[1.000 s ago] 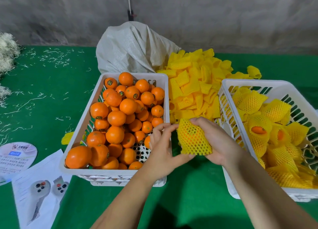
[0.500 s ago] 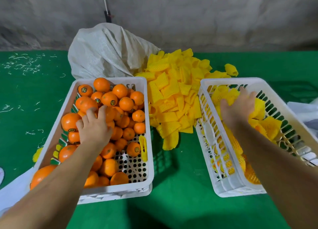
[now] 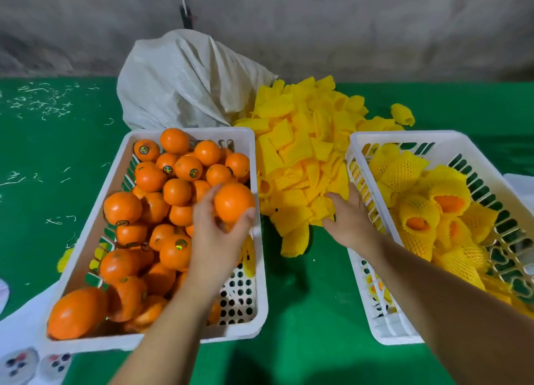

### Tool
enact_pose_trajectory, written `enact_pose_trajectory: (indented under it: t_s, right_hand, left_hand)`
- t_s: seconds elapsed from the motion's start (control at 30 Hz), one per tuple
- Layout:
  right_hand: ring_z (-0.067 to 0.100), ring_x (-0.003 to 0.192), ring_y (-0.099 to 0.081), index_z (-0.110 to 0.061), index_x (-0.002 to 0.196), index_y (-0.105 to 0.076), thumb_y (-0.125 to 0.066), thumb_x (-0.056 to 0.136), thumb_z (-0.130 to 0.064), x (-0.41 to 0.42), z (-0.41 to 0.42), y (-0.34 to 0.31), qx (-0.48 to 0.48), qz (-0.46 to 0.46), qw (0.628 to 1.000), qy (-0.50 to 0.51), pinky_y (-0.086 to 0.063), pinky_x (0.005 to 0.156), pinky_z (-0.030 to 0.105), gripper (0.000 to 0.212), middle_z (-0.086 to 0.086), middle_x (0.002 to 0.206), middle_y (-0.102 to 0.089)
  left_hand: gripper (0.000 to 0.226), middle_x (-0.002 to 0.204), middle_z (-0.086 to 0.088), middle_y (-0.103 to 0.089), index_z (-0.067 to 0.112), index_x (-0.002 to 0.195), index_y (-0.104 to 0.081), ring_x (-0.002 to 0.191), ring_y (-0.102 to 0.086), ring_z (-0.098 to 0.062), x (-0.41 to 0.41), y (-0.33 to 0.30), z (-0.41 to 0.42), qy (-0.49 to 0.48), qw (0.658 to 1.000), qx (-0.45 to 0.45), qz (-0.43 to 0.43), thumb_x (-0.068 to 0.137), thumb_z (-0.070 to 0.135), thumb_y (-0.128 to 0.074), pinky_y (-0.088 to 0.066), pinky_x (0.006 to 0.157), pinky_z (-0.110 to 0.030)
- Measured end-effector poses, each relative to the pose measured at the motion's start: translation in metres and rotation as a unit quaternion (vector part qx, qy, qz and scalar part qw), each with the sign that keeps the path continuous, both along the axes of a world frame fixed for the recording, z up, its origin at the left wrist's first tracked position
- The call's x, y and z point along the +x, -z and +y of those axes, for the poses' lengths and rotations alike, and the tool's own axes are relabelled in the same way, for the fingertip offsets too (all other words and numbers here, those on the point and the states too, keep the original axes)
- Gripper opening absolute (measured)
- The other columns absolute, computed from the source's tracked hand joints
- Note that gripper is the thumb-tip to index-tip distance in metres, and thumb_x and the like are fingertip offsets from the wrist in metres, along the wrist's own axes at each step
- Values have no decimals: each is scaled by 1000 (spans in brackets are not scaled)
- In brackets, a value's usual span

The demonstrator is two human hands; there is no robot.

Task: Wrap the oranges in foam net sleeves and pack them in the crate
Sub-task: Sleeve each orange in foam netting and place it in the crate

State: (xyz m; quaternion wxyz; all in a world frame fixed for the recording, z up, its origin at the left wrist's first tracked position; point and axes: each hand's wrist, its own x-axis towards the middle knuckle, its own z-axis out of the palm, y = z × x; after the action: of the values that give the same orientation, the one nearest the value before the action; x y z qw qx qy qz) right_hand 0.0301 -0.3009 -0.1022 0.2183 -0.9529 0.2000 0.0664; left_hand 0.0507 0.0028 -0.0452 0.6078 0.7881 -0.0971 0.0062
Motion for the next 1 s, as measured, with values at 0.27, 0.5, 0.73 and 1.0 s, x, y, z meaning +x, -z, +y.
enact_pose_trajectory:
  t_s: [0.27,0.5,0.73,1.0]
  right_hand:
    - [34,154,-25,-11,160,-36,-51,106,-21,38,-29,34,24,35,999,21,-36,119,45,57,5,173,-4]
    - [43,146,-33,-20,160,-34,-54,103,-32,45,-32,62,52,14,995,85,-45,109,48,63,-4,169,15]
    - [31,145,-36,2,151,-41,-55,104,-23,54,-42,62,117,5,990,80,-34,111,35,55,9,167,-20]
    - [27,147,-36,-12,148,-55,-57,103,-20,46,-30,51,216,-144,947,189,-37,107,35,46,0,167,-21]
  left_hand:
    - [74,143,25,-34,52,149,-33,134,-41,0,-60,18,-47,72,995,60,-15,86,67,-67,-43,111,-36]
    - [73,141,37,-24,46,155,-28,137,-29,10,-58,20,-50,83,987,127,-56,96,55,-69,-41,109,-43]
    - [73,139,30,-26,43,157,-28,135,-26,14,-58,22,-52,76,982,160,-70,97,56,-68,-25,108,-20]
    - [73,133,33,-23,48,155,-24,124,-28,14,-59,23,-52,76,981,161,-71,96,58,-68,-33,106,-33]
